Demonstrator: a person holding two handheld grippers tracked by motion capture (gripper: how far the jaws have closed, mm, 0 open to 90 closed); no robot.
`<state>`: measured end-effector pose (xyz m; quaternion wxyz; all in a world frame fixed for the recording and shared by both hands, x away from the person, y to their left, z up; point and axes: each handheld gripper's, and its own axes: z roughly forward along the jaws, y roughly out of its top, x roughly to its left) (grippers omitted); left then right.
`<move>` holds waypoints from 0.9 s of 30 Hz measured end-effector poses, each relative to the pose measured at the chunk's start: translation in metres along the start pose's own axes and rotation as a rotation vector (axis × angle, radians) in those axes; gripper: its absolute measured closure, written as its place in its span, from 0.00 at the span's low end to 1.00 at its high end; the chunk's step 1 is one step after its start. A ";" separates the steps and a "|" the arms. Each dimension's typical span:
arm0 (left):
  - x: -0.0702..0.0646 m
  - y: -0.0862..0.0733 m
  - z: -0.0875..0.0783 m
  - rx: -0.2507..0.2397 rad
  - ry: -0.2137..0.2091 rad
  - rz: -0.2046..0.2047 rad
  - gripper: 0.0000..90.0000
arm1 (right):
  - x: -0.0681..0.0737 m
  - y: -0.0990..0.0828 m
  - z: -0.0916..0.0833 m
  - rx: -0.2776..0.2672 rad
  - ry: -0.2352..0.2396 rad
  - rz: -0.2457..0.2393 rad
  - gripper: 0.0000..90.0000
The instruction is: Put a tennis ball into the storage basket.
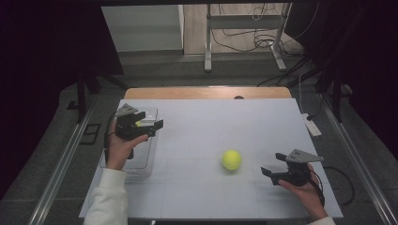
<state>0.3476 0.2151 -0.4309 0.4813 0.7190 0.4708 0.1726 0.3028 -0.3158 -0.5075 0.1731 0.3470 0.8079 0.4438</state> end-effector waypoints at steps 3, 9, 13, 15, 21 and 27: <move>-0.001 0.000 0.000 0.000 -0.005 0.004 0.15 | 0.000 0.000 0.000 0.002 0.001 -0.001 0.16; -0.009 0.001 0.001 0.000 -0.016 0.024 0.15 | -0.001 0.000 0.002 0.008 -0.001 -0.003 0.16; -0.014 0.001 0.003 0.007 -0.029 0.034 0.15 | -0.002 0.001 0.002 0.004 -0.001 0.002 0.16; -0.015 0.000 0.004 0.006 -0.055 0.016 0.15 | -0.001 0.001 0.003 0.004 -0.003 0.003 0.16; -0.020 0.003 0.007 0.003 -0.075 0.029 0.16 | -0.001 0.001 0.002 0.007 -0.010 0.011 0.16; -0.029 0.002 0.009 0.017 -0.076 0.059 0.16 | -0.002 0.001 0.001 -0.002 -0.014 0.024 0.16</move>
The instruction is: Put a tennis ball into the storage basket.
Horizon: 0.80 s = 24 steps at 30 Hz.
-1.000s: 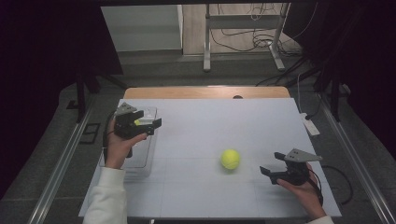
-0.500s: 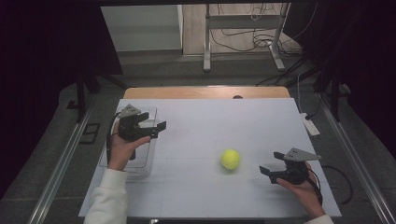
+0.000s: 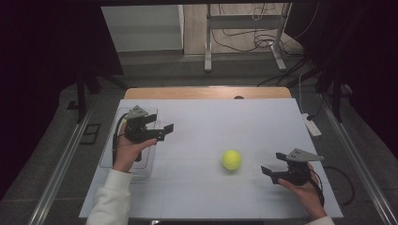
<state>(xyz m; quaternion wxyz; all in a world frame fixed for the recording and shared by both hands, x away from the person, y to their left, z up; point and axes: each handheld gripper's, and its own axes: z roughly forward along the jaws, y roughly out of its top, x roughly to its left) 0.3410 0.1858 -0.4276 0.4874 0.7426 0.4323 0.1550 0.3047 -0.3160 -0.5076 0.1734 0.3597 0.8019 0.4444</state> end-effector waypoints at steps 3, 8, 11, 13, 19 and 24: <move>-0.001 0.000 0.001 0.004 -0.002 0.007 0.16 | 0.000 0.000 0.001 0.003 -0.003 0.000 0.16; -0.004 0.000 0.006 0.016 -0.001 0.015 0.16 | 0.000 0.000 0.001 0.007 -0.001 -0.006 0.16; -0.005 0.000 0.008 0.021 0.003 0.012 0.16 | 0.000 0.000 0.002 0.005 0.004 -0.003 0.16; -0.005 0.000 0.010 0.022 0.004 0.012 0.16 | 0.000 -0.001 0.001 0.006 0.005 -0.007 0.16; -0.010 0.001 0.015 0.029 -0.002 0.024 0.16 | 0.000 -0.003 -0.003 0.002 0.007 -0.005 0.16; -0.017 0.002 0.019 0.043 -0.015 0.044 0.16 | -0.001 -0.004 -0.005 0.000 0.002 -0.004 0.16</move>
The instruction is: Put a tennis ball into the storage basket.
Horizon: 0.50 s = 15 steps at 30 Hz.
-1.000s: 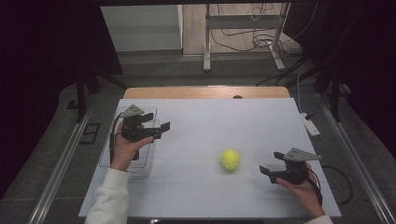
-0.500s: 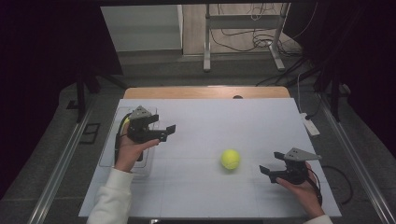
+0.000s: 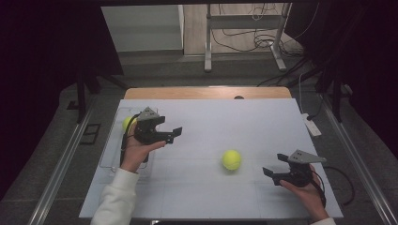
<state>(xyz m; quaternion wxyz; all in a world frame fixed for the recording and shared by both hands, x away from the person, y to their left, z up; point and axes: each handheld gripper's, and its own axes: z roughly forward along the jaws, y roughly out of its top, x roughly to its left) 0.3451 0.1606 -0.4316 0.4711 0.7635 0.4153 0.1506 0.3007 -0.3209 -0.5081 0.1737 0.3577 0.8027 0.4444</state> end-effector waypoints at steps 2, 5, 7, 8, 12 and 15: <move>-0.001 0.000 0.001 0.002 -0.001 0.002 0.16 | 0.000 0.000 0.000 -0.001 0.000 0.000 0.16; -0.005 0.001 0.004 0.011 -0.005 0.013 0.16 | 0.000 0.000 0.000 -0.002 0.000 0.001 0.16; -0.007 0.001 0.006 0.017 -0.009 0.019 0.16 | -0.001 0.000 0.000 -0.002 -0.002 -0.001 0.16; -0.008 0.000 0.007 0.022 -0.010 0.020 0.16 | -0.001 0.000 0.000 -0.001 -0.002 -0.001 0.16; -0.010 -0.002 0.010 0.035 -0.012 0.026 0.16 | -0.001 0.000 0.002 0.003 -0.001 -0.006 0.16; -0.014 -0.003 0.013 0.041 -0.016 0.026 0.16 | -0.001 0.001 0.003 0.006 0.000 -0.006 0.16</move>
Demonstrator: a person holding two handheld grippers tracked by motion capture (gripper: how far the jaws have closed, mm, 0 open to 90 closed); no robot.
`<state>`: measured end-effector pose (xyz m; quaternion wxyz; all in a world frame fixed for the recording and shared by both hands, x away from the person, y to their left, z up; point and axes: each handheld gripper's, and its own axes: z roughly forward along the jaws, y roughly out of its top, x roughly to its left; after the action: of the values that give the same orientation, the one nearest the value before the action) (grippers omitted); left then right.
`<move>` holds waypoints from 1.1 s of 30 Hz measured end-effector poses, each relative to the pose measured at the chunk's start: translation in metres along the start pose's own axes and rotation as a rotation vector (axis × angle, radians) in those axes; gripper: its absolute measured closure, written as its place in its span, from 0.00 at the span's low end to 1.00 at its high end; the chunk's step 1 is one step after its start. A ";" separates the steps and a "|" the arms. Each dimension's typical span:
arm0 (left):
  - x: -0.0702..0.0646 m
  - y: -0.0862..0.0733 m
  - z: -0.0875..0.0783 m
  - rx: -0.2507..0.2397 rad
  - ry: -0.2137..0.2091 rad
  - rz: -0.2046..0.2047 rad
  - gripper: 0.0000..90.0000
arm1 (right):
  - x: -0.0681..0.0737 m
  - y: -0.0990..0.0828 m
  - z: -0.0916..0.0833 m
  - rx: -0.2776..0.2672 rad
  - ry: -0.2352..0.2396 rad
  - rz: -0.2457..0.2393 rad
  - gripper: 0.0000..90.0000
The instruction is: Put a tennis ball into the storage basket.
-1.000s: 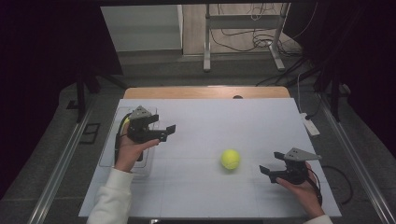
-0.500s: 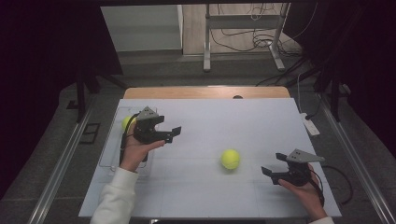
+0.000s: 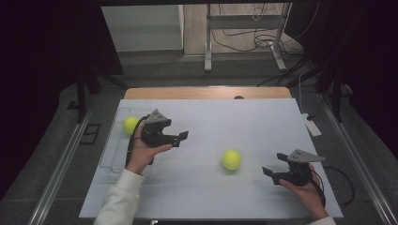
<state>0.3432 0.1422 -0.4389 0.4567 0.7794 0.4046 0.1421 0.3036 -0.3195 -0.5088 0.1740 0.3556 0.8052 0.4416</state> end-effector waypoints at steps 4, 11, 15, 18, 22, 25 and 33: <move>-0.006 -0.001 0.007 0.022 -0.005 0.020 0.16 | 0.000 0.000 0.001 0.001 0.002 -0.003 0.16; -0.014 0.000 0.016 0.040 -0.024 0.040 0.16 | 0.000 0.000 0.000 0.002 0.000 -0.003 0.16; -0.018 0.000 0.019 0.048 -0.033 0.050 0.16 | 0.000 0.000 0.000 0.003 -0.002 -0.004 0.16; -0.020 0.000 0.020 0.054 -0.041 0.053 0.16 | -0.001 0.000 0.000 0.003 -0.003 -0.004 0.16; -0.026 -0.001 0.024 0.066 -0.060 0.060 0.15 | -0.001 0.000 0.001 0.002 0.000 -0.003 0.16; -0.029 -0.002 0.027 0.073 -0.066 0.068 0.15 | -0.001 0.000 0.001 0.002 0.002 -0.006 0.16; -0.034 -0.003 0.033 0.090 -0.074 0.078 0.15 | 0.000 0.000 0.000 0.003 0.004 -0.005 0.16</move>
<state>0.3391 0.0975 -0.4544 0.4300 0.8191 0.3626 0.1128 0.3038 -0.3191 -0.5090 0.1731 0.3527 0.8071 0.4408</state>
